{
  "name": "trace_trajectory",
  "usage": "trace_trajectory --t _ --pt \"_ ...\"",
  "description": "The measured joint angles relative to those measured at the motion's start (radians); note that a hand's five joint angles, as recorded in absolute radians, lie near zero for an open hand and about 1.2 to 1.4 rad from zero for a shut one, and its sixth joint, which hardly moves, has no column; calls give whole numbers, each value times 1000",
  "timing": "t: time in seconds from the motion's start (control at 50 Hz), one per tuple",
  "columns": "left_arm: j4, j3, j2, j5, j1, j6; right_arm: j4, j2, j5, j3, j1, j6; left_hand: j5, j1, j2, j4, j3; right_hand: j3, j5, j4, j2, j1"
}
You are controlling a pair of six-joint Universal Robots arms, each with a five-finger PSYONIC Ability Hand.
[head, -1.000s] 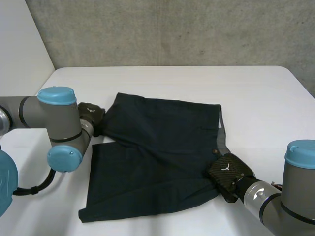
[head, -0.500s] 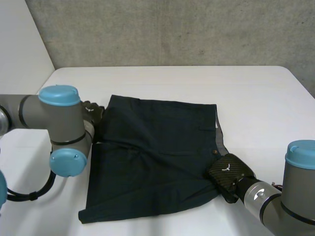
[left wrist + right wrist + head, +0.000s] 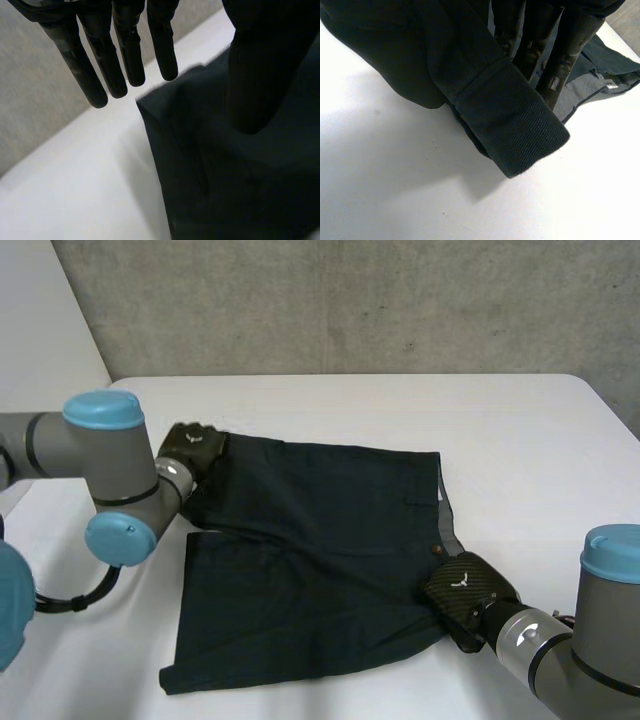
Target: Fold the shorts.
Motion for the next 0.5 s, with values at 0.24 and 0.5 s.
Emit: trace_trajectory --t 0.24,0.5 --pt "-17 -3 -61 -124 7 83 0 1 -1 0 -2 0 0 0 0 0 0 0 0 0 0 0" --pt "7 -92 -11 -287 0 166 0 2 1 0 1 0 -1 0 0 -1 0 0 0 0 0 0"
